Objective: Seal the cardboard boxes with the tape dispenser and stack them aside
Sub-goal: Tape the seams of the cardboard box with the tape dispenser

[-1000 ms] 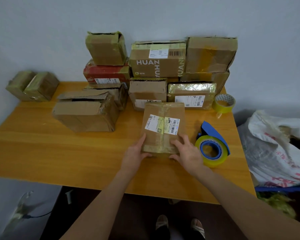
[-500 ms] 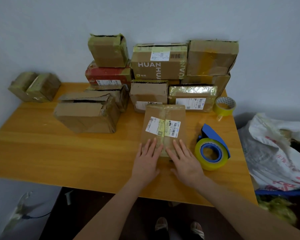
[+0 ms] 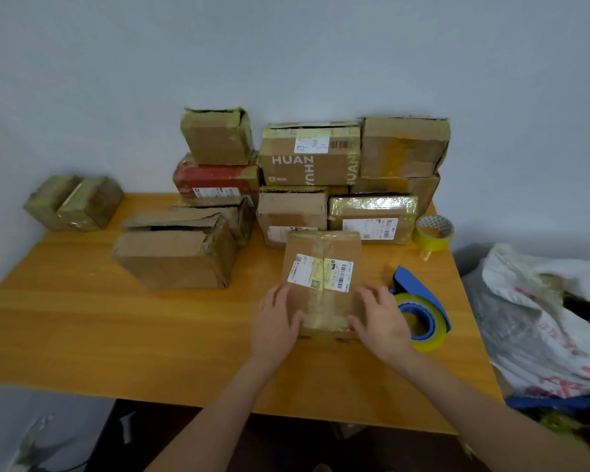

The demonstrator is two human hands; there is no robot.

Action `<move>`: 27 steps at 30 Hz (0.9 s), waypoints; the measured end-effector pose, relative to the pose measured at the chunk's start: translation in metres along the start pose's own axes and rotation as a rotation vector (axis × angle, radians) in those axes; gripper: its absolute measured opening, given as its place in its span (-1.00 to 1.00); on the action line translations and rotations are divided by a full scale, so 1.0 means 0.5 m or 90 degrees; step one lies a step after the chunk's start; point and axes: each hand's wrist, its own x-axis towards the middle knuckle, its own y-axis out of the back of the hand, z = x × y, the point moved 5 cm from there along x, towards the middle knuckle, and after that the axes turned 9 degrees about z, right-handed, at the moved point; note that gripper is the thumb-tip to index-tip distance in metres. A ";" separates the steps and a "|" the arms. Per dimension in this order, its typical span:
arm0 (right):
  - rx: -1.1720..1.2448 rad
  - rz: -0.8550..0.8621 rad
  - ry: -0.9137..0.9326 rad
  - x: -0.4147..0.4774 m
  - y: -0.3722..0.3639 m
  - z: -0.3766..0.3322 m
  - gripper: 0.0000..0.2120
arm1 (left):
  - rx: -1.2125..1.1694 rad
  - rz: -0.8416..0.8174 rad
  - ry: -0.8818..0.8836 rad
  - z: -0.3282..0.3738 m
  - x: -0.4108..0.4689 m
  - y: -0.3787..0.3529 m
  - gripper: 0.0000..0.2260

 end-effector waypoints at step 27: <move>0.711 -0.069 -0.221 0.096 0.087 -0.185 -0.63 | -0.546 0.093 0.289 -0.061 0.065 0.300 -0.62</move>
